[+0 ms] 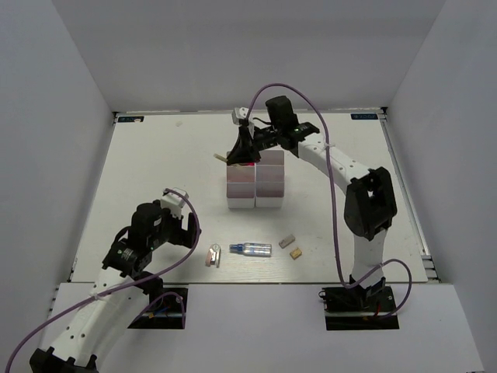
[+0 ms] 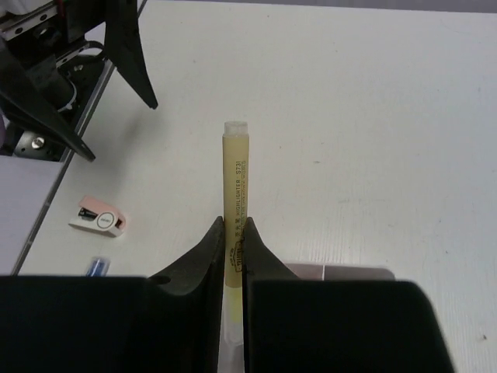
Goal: Sort the stationery into containers
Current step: Place the pen in the storage box.
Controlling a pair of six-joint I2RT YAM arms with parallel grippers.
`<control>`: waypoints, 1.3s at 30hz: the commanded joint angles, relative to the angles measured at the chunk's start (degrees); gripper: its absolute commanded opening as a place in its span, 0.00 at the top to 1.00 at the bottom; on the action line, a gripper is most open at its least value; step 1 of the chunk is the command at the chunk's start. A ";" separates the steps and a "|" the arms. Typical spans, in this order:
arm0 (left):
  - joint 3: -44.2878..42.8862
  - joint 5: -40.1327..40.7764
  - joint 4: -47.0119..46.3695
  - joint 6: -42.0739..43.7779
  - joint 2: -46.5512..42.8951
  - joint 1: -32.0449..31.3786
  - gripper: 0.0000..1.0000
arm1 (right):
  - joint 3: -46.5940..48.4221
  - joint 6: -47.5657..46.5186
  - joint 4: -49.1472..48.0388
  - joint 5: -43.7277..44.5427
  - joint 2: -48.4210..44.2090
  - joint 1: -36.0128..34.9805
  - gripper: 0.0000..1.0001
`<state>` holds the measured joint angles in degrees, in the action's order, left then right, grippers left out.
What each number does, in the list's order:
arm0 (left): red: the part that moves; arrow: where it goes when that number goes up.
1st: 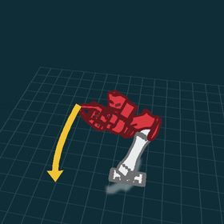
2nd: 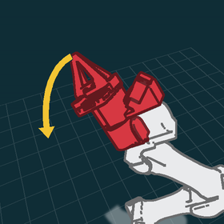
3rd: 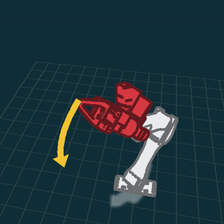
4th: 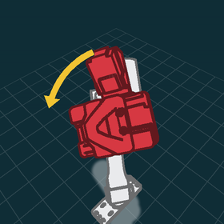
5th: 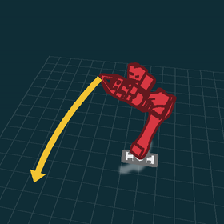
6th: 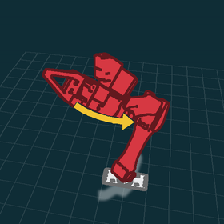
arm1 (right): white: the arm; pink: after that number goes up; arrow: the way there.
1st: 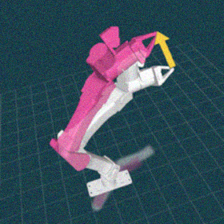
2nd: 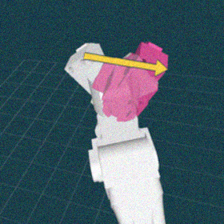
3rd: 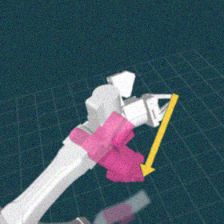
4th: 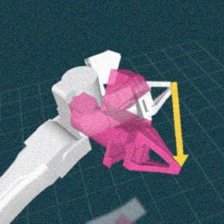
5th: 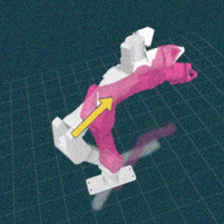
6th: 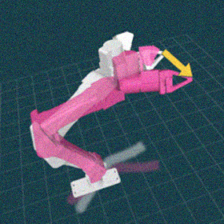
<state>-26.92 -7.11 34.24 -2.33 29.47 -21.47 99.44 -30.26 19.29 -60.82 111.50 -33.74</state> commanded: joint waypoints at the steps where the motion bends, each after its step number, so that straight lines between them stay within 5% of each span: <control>1: 0.20 -1.76 -1.02 0.48 0.67 0.47 0.02 | -1.78 11.52 -18.61 -5.36 2.31 0.60 1.00; 5: 0.11 -1.94 -0.93 0.66 1.29 0.73 0.02 | -5.82 27.85 -39.51 -6.50 4.77 1.04 1.00; 7: 0.02 -2.03 -0.75 0.83 1.38 0.65 0.02 | -7.33 29.91 -42.48 -6.51 5.83 1.22 1.00; 33: 0.11 -2.82 -0.66 0.66 1.55 0.91 0.02 | -12.16 5.76 -25.36 -2.99 7.94 4.91 1.00; 38: 0.02 -3.17 -0.75 0.66 1.99 0.82 0.02 | -14.62 2.58 -22.28 -2.38 6.89 4.99 0.63; 39: -0.06 -3.26 -0.84 0.66 2.25 0.73 0.02 | -14.88 2.31 -22.45 -2.38 6.28 5.00 0.44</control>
<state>-26.92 -8.88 34.24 -1.93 31.24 -21.08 85.49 -23.81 -4.95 -62.92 119.48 -28.88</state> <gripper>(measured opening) 0.980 0.472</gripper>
